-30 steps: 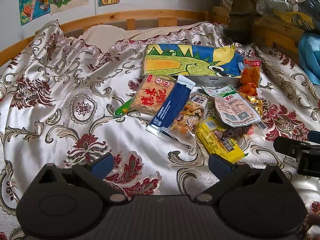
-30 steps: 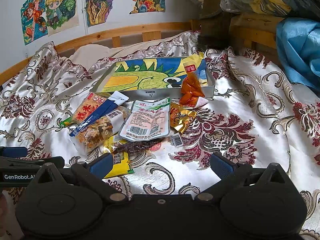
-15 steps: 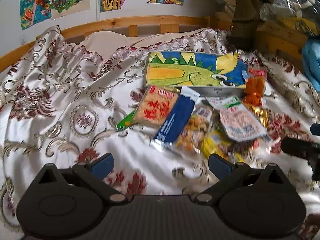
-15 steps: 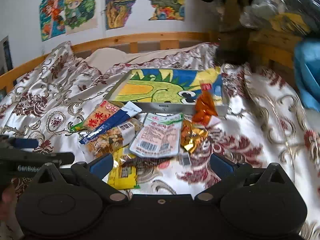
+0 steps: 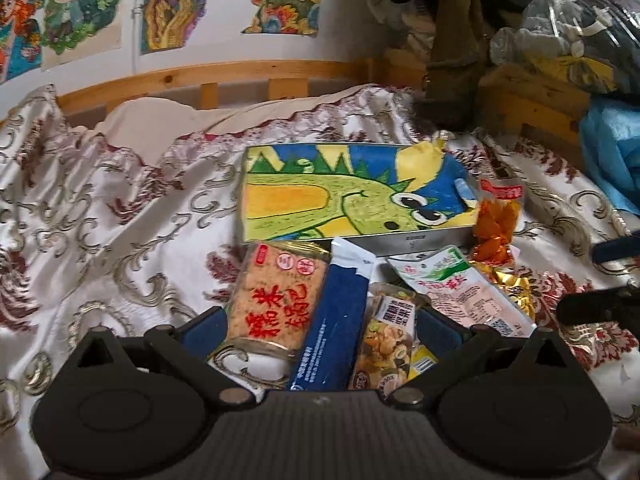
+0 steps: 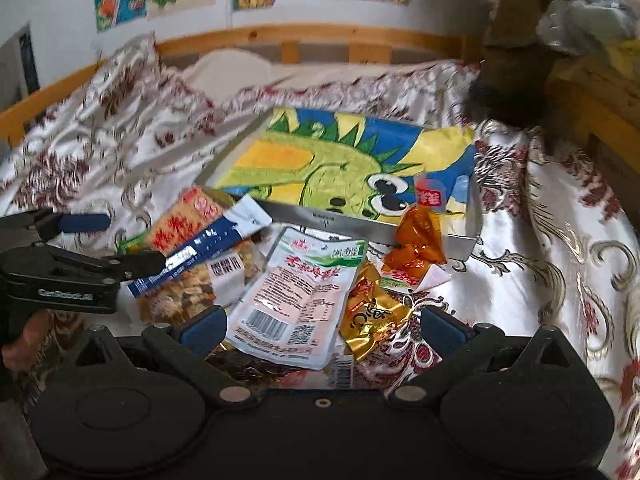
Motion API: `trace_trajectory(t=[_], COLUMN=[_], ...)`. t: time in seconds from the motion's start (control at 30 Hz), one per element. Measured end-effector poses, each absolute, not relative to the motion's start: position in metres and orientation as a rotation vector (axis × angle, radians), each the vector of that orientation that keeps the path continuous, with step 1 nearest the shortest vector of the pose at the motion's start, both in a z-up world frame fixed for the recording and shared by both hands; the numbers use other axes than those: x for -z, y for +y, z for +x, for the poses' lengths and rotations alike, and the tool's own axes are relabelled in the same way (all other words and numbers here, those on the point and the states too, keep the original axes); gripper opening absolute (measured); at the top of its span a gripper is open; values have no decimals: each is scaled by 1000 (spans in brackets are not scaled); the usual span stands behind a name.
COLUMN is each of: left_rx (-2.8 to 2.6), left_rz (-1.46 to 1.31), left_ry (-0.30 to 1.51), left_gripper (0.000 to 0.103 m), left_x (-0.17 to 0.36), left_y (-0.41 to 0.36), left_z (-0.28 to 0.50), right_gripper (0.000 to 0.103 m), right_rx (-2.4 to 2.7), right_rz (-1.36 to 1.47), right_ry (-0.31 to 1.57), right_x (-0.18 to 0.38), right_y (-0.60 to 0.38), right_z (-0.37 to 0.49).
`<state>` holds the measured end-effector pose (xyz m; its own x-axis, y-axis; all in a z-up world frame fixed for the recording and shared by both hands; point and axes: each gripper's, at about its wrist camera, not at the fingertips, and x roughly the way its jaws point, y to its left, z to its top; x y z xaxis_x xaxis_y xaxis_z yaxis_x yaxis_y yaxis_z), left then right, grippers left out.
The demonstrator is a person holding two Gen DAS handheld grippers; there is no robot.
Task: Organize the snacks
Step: 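Move the left tool to the mixed-nut bag while the right tool approaches the white spicy packet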
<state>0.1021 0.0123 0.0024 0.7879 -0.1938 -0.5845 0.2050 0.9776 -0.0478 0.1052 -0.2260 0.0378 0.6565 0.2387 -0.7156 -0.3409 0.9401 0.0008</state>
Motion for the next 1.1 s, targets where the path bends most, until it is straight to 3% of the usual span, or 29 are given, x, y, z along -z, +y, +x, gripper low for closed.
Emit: trace_trajectory(t=[0.67, 1.1], left_rx=[399, 490], left_rz=[216, 240], left_ry=[656, 710], left_gripper=[103, 86], left_x=[16, 24], left_y=[-13, -18], left_z=[96, 95], right_gripper=[102, 102], right_rx=[-324, -289], right_rz=[65, -35], right_ry=[1013, 1061], right_x=[10, 22], right_y=[-206, -173], right_z=[192, 196])
